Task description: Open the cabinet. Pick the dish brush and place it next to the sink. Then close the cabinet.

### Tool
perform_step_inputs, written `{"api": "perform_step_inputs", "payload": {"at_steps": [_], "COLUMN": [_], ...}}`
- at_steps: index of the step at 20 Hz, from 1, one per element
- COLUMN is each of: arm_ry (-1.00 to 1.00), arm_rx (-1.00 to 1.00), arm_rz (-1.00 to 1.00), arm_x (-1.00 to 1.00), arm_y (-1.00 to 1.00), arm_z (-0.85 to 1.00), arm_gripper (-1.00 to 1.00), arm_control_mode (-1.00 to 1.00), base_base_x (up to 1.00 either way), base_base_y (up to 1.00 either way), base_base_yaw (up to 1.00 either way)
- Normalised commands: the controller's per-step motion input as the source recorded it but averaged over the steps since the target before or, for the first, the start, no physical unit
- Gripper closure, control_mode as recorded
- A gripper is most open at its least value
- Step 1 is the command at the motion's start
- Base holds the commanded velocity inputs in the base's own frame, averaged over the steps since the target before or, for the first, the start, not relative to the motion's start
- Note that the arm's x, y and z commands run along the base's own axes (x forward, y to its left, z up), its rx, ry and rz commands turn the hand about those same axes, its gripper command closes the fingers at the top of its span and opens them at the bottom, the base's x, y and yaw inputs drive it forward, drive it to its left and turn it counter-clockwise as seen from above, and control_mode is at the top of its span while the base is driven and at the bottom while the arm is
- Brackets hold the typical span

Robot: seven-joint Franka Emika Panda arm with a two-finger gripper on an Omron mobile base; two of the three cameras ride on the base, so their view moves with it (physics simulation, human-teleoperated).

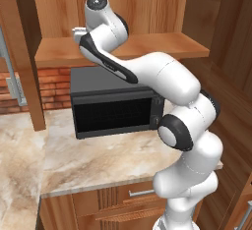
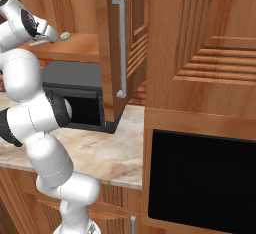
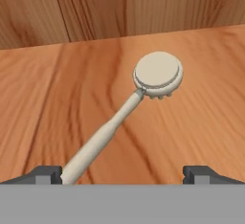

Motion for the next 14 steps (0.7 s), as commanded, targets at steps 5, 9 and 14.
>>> {"api": "perform_step_inputs", "payload": {"at_steps": [5,9,14], "arm_ry": [0.00,0.00,0.00], "arm_rx": [0.00,0.00,0.00], "arm_rz": [0.00,0.00,0.00], "arm_x": [0.08,0.08,0.18], "arm_y": [0.21,0.14,0.07], "arm_z": [0.00,-0.01,-0.15], "arm_gripper": [-1.00,-1.00,-1.00], "arm_control_mode": [-1.00,-1.00,-1.00], "base_base_x": [0.00,0.00,0.00], "base_base_y": [0.00,0.00,0.00], "base_base_yaw": [0.00,0.00,0.00]}}
